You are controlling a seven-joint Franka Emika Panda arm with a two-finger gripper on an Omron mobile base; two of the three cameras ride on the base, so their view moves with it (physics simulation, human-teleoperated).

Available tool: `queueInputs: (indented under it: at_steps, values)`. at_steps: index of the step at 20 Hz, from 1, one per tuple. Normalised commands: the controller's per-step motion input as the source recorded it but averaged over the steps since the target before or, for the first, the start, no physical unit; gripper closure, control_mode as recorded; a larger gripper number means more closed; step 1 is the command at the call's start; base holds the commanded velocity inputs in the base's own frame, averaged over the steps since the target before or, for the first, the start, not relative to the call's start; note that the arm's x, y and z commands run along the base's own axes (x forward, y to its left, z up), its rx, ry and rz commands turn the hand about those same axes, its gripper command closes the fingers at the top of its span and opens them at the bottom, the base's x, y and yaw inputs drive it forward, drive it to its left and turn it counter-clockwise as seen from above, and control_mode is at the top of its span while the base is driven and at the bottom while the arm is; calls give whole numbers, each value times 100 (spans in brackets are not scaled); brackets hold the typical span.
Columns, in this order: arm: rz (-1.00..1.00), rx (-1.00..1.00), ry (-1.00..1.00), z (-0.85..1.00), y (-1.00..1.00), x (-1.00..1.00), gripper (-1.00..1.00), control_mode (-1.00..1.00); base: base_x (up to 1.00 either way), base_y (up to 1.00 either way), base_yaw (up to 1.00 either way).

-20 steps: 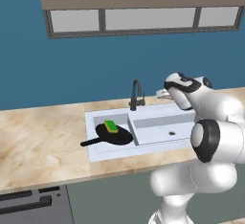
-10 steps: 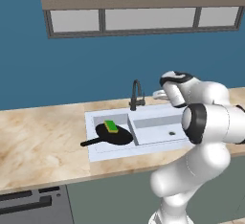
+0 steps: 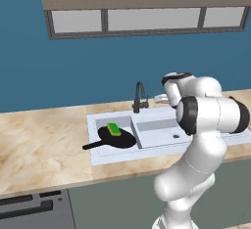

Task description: Pick the pan and sponge and place them into the sink. Then turn on the water.

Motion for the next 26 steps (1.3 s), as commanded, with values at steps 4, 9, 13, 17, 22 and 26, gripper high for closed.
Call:
queueInputs:
  at_steps: [4,9,13,17,22,26]
  values:
    - [0,1,0,0,0,13,-100,-100,0,0,0]
    - [0,1,0,0,3,18,-100,-100,0,0,0]
    - [0,1,0,-1,8,22,-100,-100,0,0,0]
    - [0,0,0,-19,16,22,-100,-100,0,0,0]
    - [0,0,0,-29,15,16,-100,-100,0,0,0]
    - [0,0,0,-14,2,23,-100,-100,0,0,0]
